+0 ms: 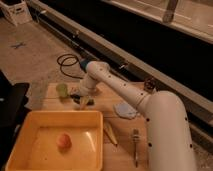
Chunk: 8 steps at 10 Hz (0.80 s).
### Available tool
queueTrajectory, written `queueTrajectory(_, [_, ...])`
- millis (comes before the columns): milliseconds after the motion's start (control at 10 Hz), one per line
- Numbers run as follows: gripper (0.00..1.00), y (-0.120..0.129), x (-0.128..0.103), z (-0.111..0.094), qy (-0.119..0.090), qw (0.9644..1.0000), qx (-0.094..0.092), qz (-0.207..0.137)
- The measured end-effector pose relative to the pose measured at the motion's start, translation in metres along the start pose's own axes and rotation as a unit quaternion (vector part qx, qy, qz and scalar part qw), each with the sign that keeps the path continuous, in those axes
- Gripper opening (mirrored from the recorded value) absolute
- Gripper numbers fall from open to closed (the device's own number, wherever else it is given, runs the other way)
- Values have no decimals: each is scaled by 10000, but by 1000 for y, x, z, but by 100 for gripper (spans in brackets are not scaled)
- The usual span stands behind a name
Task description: Place pepper in plastic cup
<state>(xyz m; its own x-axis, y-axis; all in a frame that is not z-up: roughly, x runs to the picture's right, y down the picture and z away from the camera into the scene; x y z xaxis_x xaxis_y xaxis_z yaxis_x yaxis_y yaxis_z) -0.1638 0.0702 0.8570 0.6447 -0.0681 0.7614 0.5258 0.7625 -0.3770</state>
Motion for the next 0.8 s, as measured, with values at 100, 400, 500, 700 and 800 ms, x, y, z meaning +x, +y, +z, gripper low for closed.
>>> queueTrajectory(100, [73, 0, 0, 0, 24, 10000, -8, 18])
queueTrajectory(400, [73, 7, 14, 1, 497, 9971, -90, 573])
queueTrajectory(500, [73, 9, 18, 2, 495, 9963, -98, 694])
queueTrajectory(700, [73, 15, 30, 3, 483, 9946, -134, 906])
queueTrajectory(800, [73, 16, 33, 5, 468, 9941, -151, 970])
